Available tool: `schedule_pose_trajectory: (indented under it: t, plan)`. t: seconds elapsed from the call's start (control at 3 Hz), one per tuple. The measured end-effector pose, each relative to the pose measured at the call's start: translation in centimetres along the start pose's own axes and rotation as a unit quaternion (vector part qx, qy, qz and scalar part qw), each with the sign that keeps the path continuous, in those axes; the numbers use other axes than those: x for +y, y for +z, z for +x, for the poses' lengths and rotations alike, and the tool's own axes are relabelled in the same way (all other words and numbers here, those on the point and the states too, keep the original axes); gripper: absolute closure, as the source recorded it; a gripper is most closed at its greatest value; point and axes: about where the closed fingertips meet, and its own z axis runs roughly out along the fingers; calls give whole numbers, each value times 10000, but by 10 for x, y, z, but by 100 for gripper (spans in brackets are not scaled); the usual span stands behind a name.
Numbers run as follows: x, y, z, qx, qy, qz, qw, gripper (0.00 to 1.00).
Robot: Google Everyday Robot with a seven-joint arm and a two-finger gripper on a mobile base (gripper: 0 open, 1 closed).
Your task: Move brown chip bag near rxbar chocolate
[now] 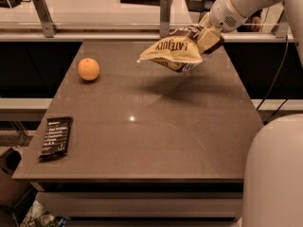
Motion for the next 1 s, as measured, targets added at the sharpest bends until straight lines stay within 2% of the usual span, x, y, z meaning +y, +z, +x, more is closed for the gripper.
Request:
schedule_pose_trajectory:
  t: [0.33,1.0]
  plan:
    - [20,-12,-21,31,-255,-220,9994,100]
    - [63,-23,-41,-20,-364,-400,9985,100]
